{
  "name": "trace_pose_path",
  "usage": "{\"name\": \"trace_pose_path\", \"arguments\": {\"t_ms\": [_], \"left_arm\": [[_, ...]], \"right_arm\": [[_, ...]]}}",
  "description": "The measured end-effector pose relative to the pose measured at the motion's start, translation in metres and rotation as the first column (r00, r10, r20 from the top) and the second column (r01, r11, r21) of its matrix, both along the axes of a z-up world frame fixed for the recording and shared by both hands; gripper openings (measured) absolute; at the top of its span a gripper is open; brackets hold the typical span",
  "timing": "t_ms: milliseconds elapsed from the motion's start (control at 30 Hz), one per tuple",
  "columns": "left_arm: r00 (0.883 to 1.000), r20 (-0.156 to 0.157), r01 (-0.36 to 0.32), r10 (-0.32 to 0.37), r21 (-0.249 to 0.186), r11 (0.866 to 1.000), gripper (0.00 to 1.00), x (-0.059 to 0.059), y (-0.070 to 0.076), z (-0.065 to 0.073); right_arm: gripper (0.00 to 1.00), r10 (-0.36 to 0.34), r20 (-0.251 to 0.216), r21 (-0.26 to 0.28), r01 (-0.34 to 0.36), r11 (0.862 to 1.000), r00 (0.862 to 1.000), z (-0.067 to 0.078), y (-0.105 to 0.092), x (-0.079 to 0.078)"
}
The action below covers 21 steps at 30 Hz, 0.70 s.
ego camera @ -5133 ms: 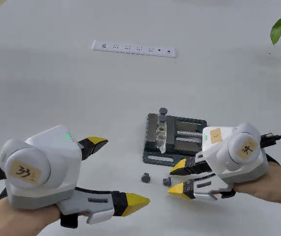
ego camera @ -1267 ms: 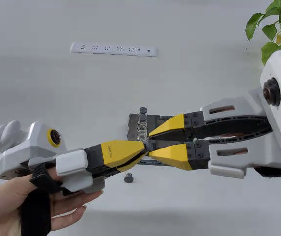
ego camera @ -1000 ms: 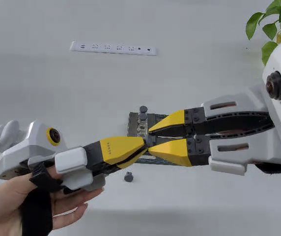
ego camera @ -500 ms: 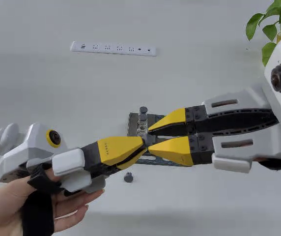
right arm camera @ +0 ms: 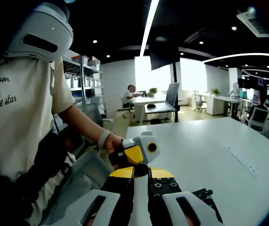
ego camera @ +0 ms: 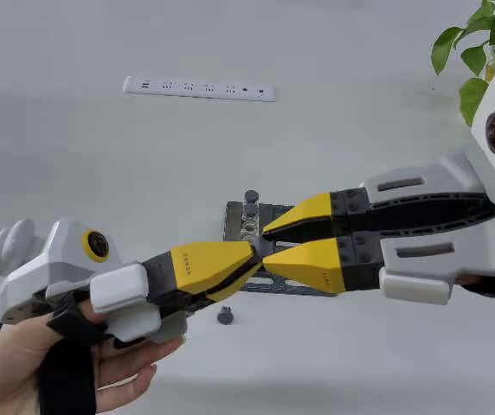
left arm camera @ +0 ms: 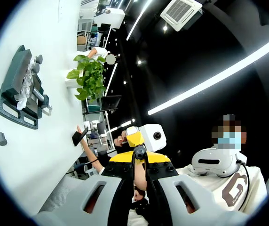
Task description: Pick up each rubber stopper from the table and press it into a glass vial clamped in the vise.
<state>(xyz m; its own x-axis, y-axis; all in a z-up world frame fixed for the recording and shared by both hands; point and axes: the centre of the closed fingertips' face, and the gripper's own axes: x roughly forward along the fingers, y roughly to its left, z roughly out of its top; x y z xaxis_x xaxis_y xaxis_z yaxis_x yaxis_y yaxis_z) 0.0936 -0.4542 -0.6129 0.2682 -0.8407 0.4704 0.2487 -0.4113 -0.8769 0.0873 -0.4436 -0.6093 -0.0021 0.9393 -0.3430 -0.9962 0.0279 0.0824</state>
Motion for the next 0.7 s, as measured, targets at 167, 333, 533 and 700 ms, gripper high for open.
{"name": "trace_pose_path", "arguments": {"t_ms": [167, 333, 533, 700], "left_arm": [[1.000, 0.006, -0.004, 0.004, 0.017, 1.000, 0.04, 0.000, 0.000, -0.001], [0.999, 0.029, -0.024, 0.022, 0.053, 0.998, 0.04, 0.001, 0.000, -0.004], [0.990, 0.098, -0.120, 0.104, 0.174, 0.977, 0.18, 0.016, 0.007, -0.017], [0.966, 0.252, -0.158, 0.063, 0.377, 0.913, 0.41, 0.017, 0.006, -0.033]], "right_arm": [[0.05, 0.003, 0.003, -0.011, -0.003, 1.000, 1.000, -0.002, -0.001, 0.000], [0.05, 0.010, 0.015, -0.033, -0.009, 0.999, 1.000, -0.005, -0.001, 0.000], [0.05, 0.002, 0.030, -0.092, 0.001, 0.996, 1.000, -0.014, -0.007, 0.003], [0.05, -0.024, 0.025, -0.212, 0.029, 0.977, 0.999, -0.028, -0.021, 0.011]]}}
